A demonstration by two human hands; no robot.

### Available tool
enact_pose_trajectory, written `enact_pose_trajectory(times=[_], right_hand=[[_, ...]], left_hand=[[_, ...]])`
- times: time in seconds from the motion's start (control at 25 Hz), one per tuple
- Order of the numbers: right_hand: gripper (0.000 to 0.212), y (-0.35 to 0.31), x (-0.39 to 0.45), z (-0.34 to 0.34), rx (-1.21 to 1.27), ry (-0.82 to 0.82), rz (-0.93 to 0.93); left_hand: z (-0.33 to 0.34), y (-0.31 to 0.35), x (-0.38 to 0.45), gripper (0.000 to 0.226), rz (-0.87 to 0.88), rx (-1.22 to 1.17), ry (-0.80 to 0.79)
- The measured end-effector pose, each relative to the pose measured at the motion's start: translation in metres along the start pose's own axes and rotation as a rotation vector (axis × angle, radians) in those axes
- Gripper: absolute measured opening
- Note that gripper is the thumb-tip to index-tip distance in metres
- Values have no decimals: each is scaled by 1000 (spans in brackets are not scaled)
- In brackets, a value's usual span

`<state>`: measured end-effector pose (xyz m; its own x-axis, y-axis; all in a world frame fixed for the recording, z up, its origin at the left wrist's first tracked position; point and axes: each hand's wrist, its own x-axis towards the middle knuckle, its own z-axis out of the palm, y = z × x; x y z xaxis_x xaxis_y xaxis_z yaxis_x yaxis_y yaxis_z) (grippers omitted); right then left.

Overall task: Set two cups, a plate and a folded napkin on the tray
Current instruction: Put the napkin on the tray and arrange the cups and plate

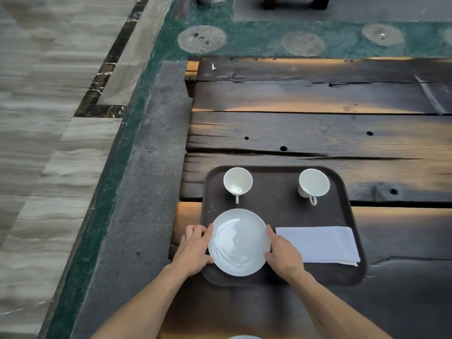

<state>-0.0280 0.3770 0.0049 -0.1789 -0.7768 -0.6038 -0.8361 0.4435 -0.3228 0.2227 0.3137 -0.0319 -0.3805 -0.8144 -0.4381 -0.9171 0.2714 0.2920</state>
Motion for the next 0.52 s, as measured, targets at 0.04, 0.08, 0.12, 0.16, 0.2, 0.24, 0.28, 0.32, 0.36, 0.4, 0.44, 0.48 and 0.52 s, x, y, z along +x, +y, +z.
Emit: enact_pose_trajectory(times=[0.04, 0.08, 0.12, 0.16, 0.2, 0.24, 0.28, 0.32, 0.36, 0.4, 0.44, 0.48, 0.52], right_hand=[[76, 0, 0, 1, -1, 0, -1], [75, 0, 0, 1, 2, -1, -3], [75, 0, 0, 1, 5, -4, -5], [73, 0, 0, 1, 9, -4, -7], [71, 0, -1, 1, 22, -2, -10], [67, 0, -1, 1, 39, 1, -13], [61, 1, -3, 1, 54, 10, -16], [52, 2, -4, 1, 64, 21, -21], [41, 3, -5, 1, 72, 35, -25], [31, 4, -6, 1, 80, 50, -28], [23, 5, -8, 1, 85, 65, -34], [19, 8, -9, -1, 87, 78, -43], [21, 11, -10, -2, 86, 84, -53]], left_hand=[[-1, 1, 0, 98, 0, 5, 1], [-2, 1, -1, 97, -1, 13, 1], [-3, 2, -1, 97, -1, 21, 1], [-4, 3, -2, 96, -3, 28, 3], [-5, 3, -1, 96, -2, 35, 9], [-6, 4, -2, 95, 0, 42, 13], [-6, 5, -3, 94, 1, 50, 20], [-7, 6, -4, 93, 0, 60, 31], [-7, 8, -5, 92, -2, 67, 40], [-7, 9, -7, 91, -6, 67, 46], [-8, 11, -9, 90, -14, 65, 54], [-9, 15, -10, 89, -23, 63, 67], [-10, 18, -11, 88, -29, 58, 80]])
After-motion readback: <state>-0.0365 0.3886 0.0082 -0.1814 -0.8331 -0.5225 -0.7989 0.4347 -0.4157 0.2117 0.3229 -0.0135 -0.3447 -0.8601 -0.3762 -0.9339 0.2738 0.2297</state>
